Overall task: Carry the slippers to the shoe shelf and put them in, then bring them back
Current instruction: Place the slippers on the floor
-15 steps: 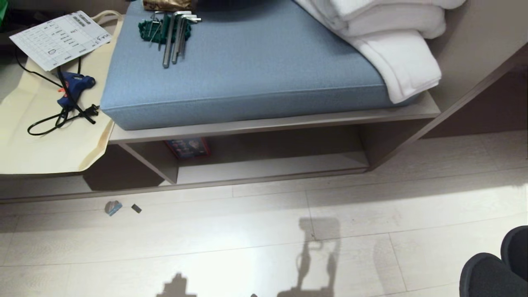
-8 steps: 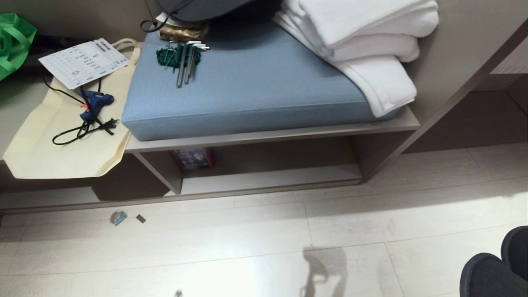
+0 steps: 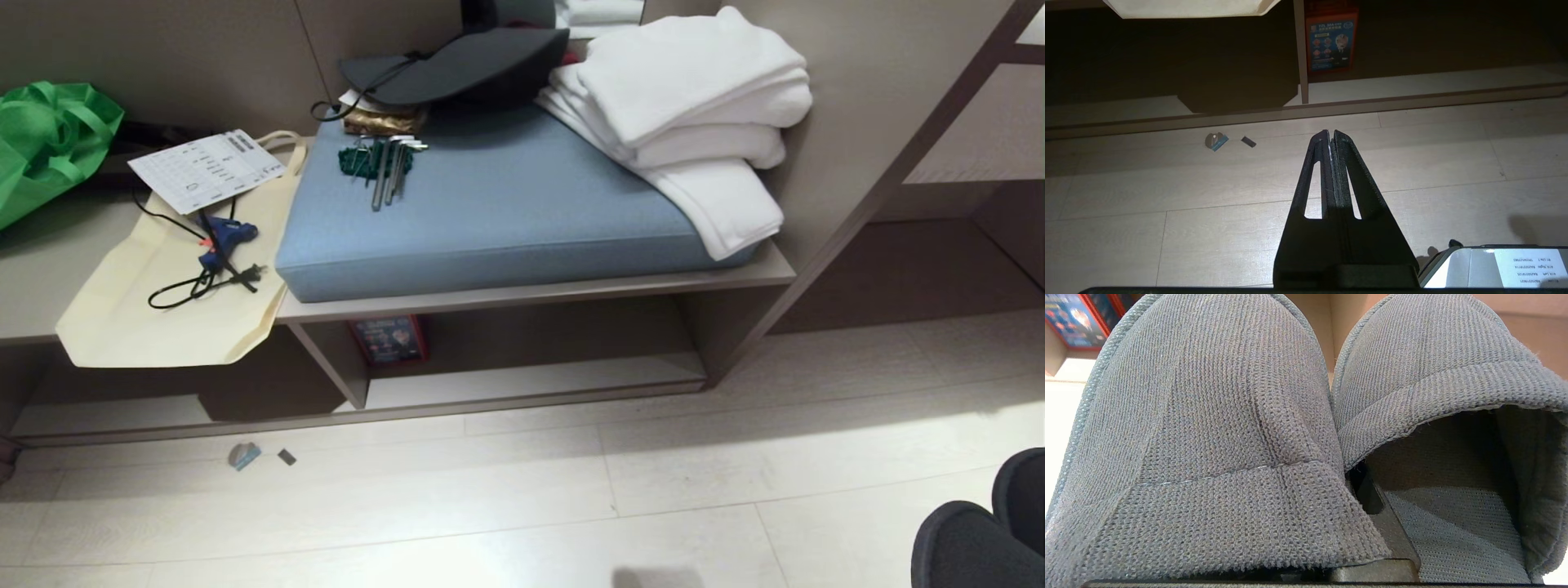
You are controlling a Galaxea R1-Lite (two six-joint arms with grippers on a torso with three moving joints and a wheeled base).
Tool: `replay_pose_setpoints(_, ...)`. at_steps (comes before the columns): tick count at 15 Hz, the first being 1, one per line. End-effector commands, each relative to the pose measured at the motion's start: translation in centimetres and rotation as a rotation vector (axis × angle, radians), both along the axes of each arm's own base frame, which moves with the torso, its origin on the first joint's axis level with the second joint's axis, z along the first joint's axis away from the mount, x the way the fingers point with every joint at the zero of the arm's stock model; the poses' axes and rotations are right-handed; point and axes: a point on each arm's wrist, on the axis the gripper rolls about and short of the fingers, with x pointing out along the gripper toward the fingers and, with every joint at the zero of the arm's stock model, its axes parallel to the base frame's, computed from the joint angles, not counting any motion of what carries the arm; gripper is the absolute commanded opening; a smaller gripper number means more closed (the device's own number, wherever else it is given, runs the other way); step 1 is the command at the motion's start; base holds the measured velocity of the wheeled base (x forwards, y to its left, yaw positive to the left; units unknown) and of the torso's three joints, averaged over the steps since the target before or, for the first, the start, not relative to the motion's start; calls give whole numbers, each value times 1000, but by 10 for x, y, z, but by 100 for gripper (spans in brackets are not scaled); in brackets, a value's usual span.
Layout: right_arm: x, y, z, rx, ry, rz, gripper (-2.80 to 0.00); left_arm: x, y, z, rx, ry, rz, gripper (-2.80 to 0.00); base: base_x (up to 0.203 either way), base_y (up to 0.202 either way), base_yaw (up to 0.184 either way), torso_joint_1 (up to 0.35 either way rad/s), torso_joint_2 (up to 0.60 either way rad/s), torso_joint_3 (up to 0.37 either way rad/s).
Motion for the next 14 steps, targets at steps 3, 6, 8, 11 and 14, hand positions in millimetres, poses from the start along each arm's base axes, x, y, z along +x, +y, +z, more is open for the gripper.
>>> replay_pose_setpoints(3, 0, 0, 0, -1, 2, 1, -280, 0, 0, 0, -2, 0, 1, -280, 0, 0, 0, 0, -1, 201)
replay_pose_setpoints(6, 0, 0, 0, -1, 2, 1, -280, 0, 0, 0, -4, 0, 1, -280, 0, 0, 0, 3, 2, 205)
replay_pose_setpoints(8, 0, 0, 0, -1, 2, 1, -280, 0, 0, 0, -4, 0, 1, -280, 0, 0, 0, 3, 3, 204)
replay_pose_setpoints(11, 0, 0, 0, -1, 1, 2, -280, 0, 0, 0, -4, 0, 2, -280, 0, 0, 0, 2, 1, 201)
replay_pose_setpoints(14, 0, 0, 0, -1, 2, 1, -280, 0, 0, 0, -4, 0, 2, -280, 0, 0, 0, 5, -1, 197)
